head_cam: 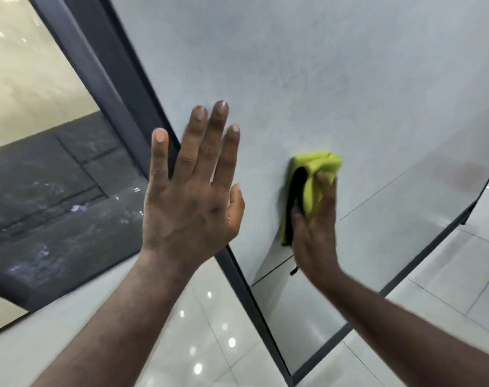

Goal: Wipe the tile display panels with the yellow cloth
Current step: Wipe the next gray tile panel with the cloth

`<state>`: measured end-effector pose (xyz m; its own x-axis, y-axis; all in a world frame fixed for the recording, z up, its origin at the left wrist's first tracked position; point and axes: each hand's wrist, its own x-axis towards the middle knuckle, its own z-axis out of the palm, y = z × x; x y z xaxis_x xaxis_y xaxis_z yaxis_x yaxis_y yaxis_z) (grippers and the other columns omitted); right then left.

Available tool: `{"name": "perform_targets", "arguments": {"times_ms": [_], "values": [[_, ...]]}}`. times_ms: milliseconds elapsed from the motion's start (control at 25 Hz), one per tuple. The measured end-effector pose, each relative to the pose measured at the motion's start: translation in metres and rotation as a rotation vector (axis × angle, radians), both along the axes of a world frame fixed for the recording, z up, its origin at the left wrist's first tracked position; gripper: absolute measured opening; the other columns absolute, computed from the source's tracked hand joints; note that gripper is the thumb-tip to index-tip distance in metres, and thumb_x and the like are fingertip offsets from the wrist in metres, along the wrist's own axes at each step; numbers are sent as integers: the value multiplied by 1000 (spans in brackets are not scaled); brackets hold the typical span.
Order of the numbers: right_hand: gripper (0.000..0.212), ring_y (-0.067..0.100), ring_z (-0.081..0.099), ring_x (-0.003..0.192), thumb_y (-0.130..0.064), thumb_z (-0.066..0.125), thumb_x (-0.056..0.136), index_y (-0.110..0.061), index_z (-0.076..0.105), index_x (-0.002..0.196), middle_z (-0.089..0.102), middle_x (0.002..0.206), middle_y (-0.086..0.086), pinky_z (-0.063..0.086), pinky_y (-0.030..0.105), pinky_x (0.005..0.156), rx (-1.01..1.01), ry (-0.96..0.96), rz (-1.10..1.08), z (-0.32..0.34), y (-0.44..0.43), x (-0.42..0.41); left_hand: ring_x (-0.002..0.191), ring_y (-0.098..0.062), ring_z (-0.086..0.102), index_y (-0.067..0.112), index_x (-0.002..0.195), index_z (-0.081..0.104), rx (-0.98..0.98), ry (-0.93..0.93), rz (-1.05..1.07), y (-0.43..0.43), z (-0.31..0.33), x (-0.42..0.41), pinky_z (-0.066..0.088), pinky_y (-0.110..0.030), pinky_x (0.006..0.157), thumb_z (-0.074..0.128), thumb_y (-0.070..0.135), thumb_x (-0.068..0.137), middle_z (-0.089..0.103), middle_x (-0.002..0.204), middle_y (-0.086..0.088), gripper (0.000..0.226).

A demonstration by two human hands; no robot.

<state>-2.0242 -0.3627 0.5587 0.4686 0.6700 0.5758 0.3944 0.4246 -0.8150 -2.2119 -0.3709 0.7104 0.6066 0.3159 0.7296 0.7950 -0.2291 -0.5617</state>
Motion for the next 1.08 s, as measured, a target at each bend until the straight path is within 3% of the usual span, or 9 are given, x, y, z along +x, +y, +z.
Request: {"name": "perform_targets", "arguments": {"times_ms": [120,280,440,560,680,800,880,960,1080], "values": [[72,9,8,163,-11,50,104,-27,22,169,13,177,-3,15,46,132,-21,202,-141,56,14,-9,168,-32,5,8,174,15,14,-20,-2,-3,19,-37,-6,-61,132,50,36,105,8,181,-15,82],[66,24,11,165,-6,56,107,-19,30,166,7,178,9,21,40,131,135,-382,-16,32,-30,-66,169,-27,2,7,174,11,18,34,-37,-6,25,-66,-1,-61,134,45,47,108,3,182,-12,84],[68,12,13,163,-10,49,108,-30,23,168,14,178,-3,21,42,130,-34,79,-218,88,-13,-56,168,-26,8,8,173,18,11,74,-145,2,30,-81,0,-60,134,48,40,107,11,182,-10,79],[73,19,13,164,3,51,101,-20,30,167,15,177,8,21,42,132,163,-65,-193,117,-11,-83,167,-27,16,6,171,27,3,4,-233,5,27,-80,2,-60,134,51,26,105,20,180,-11,73],[70,24,12,164,8,52,103,-14,30,165,9,178,8,26,48,130,151,-250,-49,51,-39,-120,167,-30,19,6,170,29,4,-34,-284,8,25,-76,4,-58,135,49,14,102,24,178,-13,72],[73,15,17,163,3,49,106,-26,22,167,13,177,-3,25,47,130,17,-12,-112,16,-37,-100,167,-34,17,7,170,32,17,-13,-262,9,21,-72,1,-52,136,53,21,102,22,178,-15,72],[75,11,15,162,-1,44,105,-30,18,169,14,177,-7,21,34,130,-111,217,-236,42,-15,-76,167,-32,15,7,169,33,20,40,-225,7,13,-65,-7,-48,136,52,29,103,20,179,-15,72],[76,11,12,163,4,45,102,-26,22,169,12,178,-2,18,25,129,-5,178,-225,60,-3,-69,167,-30,16,8,168,36,33,76,-201,9,4,-49,-11,-46,135,49,30,105,20,179,-15,68],[79,28,11,165,16,55,98,-14,27,166,7,178,11,24,51,130,122,-118,2,11,-30,-93,166,-34,21,9,166,43,-12,5,-192,13,-11,-21,-7,-51,134,46,24,107,26,177,-14,60]]}}
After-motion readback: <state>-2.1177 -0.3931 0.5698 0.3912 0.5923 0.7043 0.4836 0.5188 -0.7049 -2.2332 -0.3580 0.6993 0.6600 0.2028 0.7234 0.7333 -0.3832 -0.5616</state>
